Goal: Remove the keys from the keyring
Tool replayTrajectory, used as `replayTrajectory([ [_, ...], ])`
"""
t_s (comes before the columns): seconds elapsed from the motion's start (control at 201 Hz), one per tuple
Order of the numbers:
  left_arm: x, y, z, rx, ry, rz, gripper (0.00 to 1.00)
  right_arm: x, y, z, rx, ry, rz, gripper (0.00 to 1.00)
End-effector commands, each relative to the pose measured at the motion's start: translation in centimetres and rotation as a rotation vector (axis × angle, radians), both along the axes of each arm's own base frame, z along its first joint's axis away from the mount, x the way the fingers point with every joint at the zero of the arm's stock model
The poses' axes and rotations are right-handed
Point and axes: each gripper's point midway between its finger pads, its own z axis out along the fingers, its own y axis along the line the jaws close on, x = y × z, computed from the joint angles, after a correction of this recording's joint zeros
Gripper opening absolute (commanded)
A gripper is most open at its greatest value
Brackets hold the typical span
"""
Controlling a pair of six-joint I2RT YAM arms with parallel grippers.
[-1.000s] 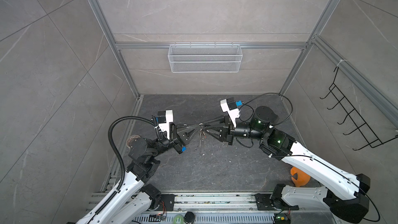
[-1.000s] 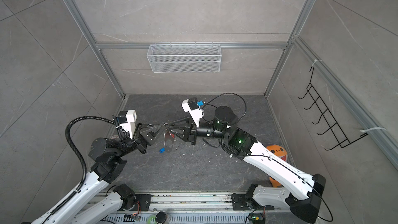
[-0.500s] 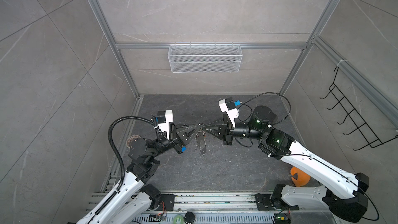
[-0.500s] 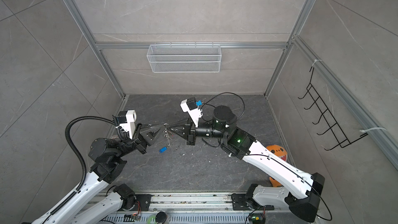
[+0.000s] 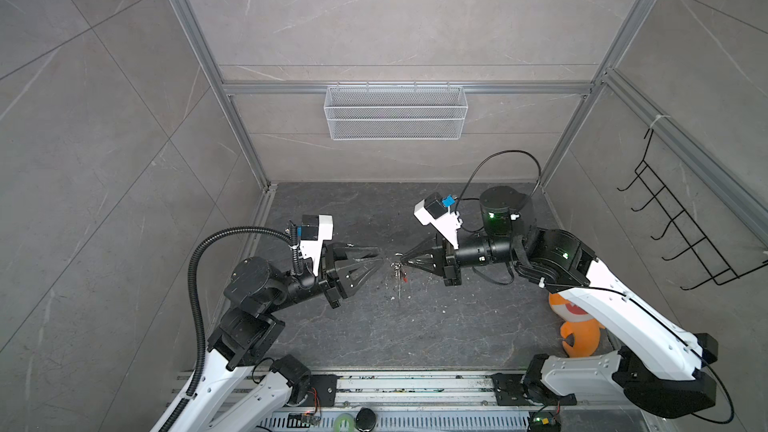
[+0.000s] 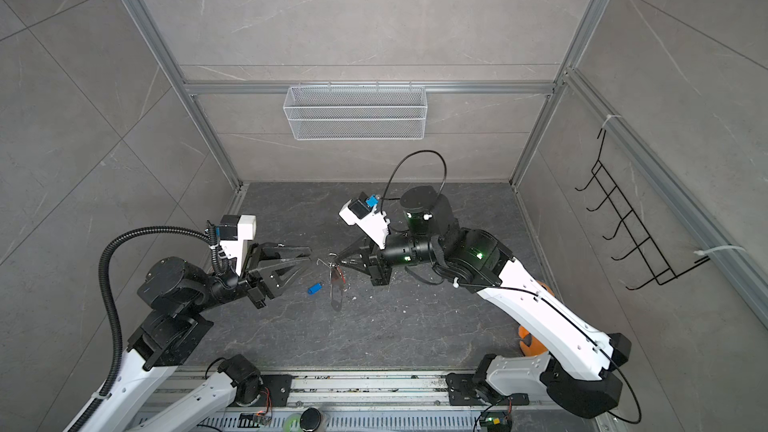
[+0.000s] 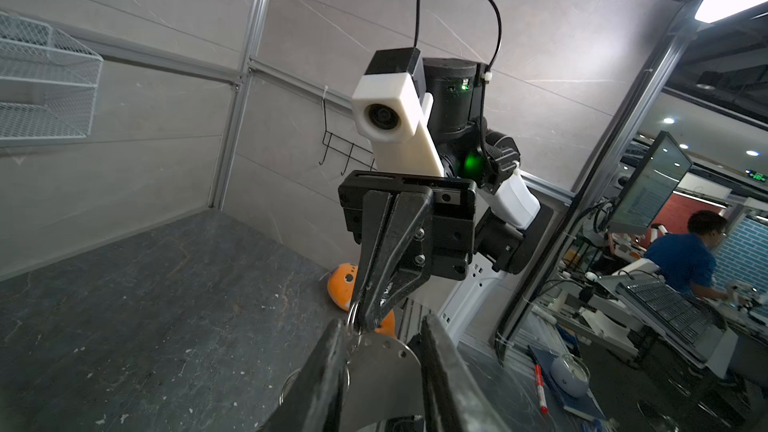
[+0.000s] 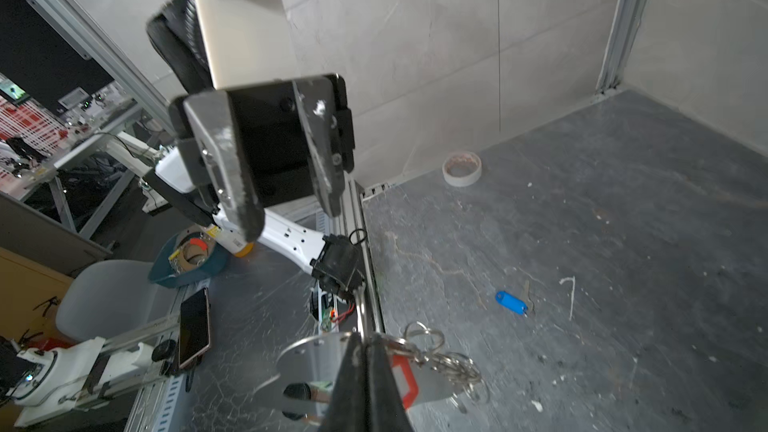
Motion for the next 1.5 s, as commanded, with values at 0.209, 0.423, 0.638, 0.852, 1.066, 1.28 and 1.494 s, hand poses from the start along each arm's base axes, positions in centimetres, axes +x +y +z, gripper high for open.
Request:
replayTrajectory([
  [0.209,-0.3,-2.2,-3.1,0.152,0.124,-0.151,0.34,-1.2,-1.0,-1.3,-0.166,-0.02,0.048,0.0],
  [0.423,-0.9,-2.5,-3.0,0.167,0.137,-0.207,0.23,-1.3,-0.6,-1.5,-0.192,-0.03,0.063,0.0],
  [0.638,-1.6,-2.5,-3.2,0.172,0.153,-0.249,0.26,-1.0,-0.6,-1.0,-0.185,-0.052,0.05,0.0],
  [0.852,-1.7,-2.5,-3.6,0.188,0.17,-0.252,0.2,-1.0,-0.5,-0.9,-0.18,-0.052,0.051,0.0],
  [1.066,-1.6,-2.5,-2.8,0.159,0.141,-0.25,0.09,-1.2,-0.1,-1.0,-0.174,-0.04,0.063,0.0],
  [1.28,-0.7,-2.3,-2.2,0.101,0.115,-0.183,0.0,-0.3,-0.1,-0.9,-0.156,-0.066,0.007,0.18],
  [1.494,0.5,-0.1,-0.7,-0.053,-0.004,0.015,0.0,1.7,-1.4,-0.2,-0.009,-0.156,-0.17,0.45],
])
